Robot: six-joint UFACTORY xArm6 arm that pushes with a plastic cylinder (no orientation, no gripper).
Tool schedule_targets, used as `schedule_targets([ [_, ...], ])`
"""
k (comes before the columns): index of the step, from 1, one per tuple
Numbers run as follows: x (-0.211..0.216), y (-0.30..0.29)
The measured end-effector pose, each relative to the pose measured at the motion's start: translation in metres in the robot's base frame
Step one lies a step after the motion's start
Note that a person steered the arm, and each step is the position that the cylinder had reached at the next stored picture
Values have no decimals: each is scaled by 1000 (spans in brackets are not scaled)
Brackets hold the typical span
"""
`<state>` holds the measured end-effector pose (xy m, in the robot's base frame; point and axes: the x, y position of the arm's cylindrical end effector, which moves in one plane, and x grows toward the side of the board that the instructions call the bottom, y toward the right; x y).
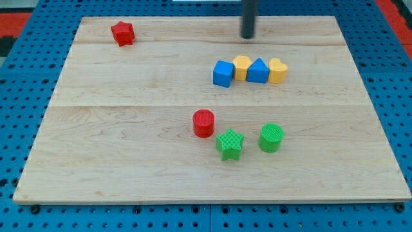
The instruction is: Separate the yellow hexagon and blue triangle from yellow heart and blue cube
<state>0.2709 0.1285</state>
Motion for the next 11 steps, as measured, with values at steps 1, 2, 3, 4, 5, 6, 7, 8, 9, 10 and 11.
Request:
schedule_targets([
  [1,71,73],
  [2,124,67],
  [3,115,-2],
  [4,71,-42],
  [5,68,-57],
  [6,100,-63],
  [7,90,-81],
  [8,40,-95],
  [9,4,-105],
  [10,19,-97],
  [11,11,-122],
])
